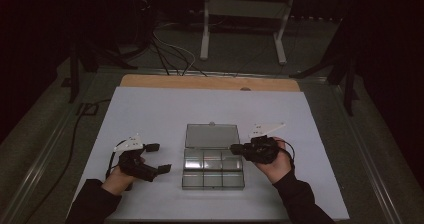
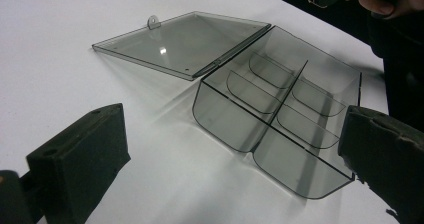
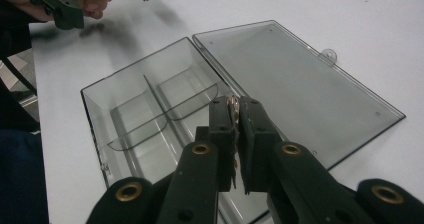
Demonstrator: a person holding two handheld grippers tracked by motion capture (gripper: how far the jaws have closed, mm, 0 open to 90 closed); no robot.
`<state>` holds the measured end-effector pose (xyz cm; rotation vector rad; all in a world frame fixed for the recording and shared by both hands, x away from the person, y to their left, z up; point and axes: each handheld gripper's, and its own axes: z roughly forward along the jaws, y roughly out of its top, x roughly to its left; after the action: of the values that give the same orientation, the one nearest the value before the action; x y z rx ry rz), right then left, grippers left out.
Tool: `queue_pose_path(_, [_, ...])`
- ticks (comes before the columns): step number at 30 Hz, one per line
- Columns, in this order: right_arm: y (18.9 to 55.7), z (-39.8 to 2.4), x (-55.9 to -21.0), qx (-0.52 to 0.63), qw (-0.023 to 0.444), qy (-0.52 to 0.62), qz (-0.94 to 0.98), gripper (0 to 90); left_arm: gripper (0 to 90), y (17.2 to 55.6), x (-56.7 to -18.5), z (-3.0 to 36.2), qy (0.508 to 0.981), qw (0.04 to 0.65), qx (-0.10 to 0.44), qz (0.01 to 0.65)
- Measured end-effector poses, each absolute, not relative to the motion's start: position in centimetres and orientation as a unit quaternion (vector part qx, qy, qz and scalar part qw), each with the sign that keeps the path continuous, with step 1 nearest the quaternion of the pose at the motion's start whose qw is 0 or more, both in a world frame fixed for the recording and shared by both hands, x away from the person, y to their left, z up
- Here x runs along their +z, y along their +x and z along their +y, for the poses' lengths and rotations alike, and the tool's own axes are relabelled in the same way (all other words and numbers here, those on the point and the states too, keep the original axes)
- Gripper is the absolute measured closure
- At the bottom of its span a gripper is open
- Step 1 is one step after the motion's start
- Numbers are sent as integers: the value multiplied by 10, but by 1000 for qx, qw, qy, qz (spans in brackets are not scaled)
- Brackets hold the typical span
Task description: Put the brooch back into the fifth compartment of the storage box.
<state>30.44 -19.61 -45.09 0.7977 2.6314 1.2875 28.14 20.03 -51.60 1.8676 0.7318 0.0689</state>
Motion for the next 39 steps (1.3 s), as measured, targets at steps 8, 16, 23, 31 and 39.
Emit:
queue_pose_path(8, [303, -185, -450, 424, 47, 255, 867, 851, 9, 281, -516, 200, 785, 537, 29, 307])
queue_pose_path(16, [300, -174, -449, 424, 41, 245, 871, 851, 9, 281, -516, 201, 784, 538, 29, 308])
queue_pose_path(23, [299, -165, -449, 424, 37, 239, 873, 851, 9, 281, -515, 201, 784, 538, 29, 307])
queue_pose_path(31, [296, -156, -450, 423, 32, 234, 875, 851, 9, 281, -515, 201, 784, 539, 29, 307])
queue_pose_path(39, [292, -143, -456, 422, 19, 229, 877, 851, 9, 281, -516, 201, 784, 539, 28, 307])
